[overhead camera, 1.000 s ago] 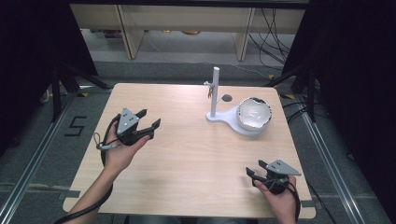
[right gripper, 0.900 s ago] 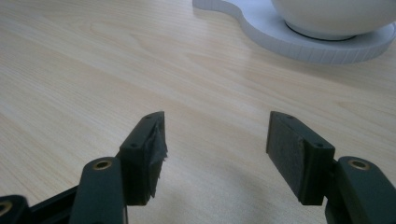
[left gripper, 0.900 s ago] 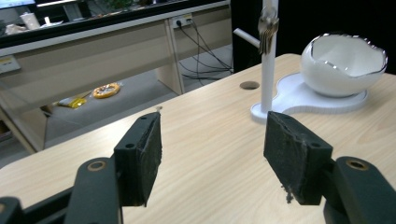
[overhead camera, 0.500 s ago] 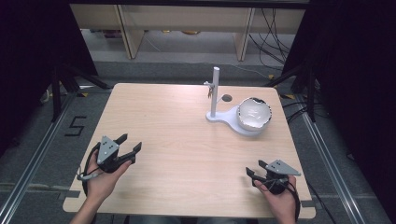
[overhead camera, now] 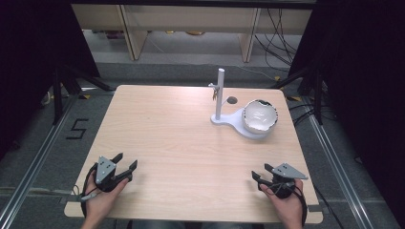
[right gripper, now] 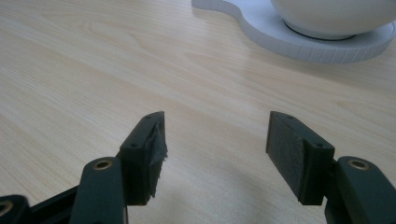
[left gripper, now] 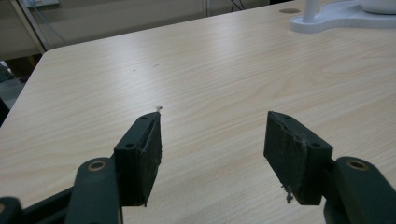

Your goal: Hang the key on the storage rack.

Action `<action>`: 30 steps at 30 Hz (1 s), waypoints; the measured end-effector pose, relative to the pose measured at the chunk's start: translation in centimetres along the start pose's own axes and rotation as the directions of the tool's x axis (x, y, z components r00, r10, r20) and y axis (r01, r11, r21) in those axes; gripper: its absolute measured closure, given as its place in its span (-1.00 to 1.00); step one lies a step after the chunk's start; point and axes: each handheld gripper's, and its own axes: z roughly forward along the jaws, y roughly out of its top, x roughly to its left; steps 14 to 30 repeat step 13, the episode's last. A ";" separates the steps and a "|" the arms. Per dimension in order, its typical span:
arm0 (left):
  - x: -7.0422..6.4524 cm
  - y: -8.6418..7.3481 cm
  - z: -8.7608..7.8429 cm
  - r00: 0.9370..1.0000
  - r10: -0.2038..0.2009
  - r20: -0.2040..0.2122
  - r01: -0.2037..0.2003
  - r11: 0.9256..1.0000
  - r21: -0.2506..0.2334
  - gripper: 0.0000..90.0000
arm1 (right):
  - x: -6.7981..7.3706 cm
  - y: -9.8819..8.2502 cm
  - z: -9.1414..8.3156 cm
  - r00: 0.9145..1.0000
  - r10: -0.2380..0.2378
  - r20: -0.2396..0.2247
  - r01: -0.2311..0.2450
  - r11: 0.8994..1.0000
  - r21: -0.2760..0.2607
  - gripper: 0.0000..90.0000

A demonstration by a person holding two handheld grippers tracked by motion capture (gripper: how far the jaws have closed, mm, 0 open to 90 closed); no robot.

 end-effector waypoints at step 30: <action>0.1 -0.1 -0.1 1.000 -0.018 -0.006 0.018 1.000 -0.016 -0.19 | 0.0 0.0 0.1 1.000 0.014 -0.006 -0.014 1.000 0.006 -0.14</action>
